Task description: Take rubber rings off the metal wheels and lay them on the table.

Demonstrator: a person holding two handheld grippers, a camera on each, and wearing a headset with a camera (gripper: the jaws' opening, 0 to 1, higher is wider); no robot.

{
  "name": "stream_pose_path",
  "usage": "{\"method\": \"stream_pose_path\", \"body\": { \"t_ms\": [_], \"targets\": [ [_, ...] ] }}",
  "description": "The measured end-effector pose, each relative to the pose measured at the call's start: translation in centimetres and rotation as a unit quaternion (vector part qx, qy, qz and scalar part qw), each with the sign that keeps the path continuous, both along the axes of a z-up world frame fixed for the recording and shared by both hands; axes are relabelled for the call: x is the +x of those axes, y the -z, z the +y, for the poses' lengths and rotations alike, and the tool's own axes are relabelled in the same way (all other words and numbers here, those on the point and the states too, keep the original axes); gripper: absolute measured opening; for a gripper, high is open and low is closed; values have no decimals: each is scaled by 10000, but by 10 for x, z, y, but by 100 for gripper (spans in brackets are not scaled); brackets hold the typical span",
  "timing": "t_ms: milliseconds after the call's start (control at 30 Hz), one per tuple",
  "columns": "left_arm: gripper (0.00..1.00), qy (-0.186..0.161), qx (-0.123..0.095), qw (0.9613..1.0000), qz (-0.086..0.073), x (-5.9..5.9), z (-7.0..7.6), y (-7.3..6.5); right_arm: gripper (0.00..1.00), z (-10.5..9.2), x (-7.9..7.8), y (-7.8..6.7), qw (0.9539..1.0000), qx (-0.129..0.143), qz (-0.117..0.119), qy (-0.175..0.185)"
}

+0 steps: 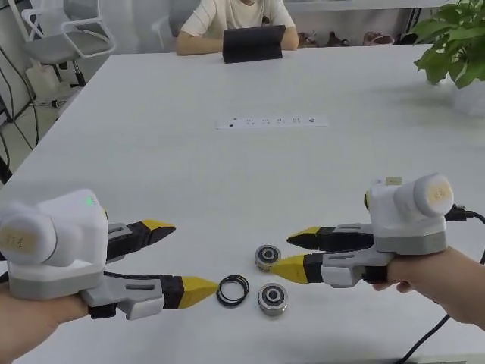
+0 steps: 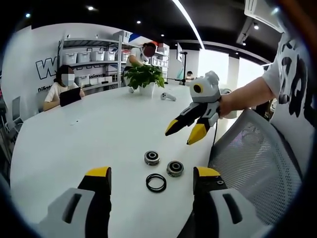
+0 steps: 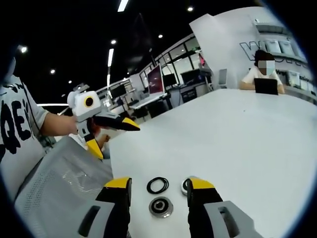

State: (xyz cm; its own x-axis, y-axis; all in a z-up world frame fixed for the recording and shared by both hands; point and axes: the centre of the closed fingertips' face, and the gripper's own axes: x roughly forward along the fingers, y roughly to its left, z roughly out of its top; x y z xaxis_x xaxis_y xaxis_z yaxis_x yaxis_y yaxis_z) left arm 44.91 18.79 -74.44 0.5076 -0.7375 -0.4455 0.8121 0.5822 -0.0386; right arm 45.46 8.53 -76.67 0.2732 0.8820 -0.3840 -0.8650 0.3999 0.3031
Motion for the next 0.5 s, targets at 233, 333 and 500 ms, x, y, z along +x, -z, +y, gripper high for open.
{"method": "stream_pose_path", "body": {
  "t_ms": [233, 333, 500],
  "targets": [
    [65, -45, -1, 10000, -18, -2, 2, -1, 47, -13, -3, -5, 9997, -94, -191, 86],
    [66, -62, -1, 10000, -21, -3, 3, -1, 49, -22, -2, -4, 9994, -168, -271, 135],
    [66, -106, -29, 9999, -20, -3, 4, -1, 53, -33, -3, -6, 9987, -235, -385, 222]
  ]
}}
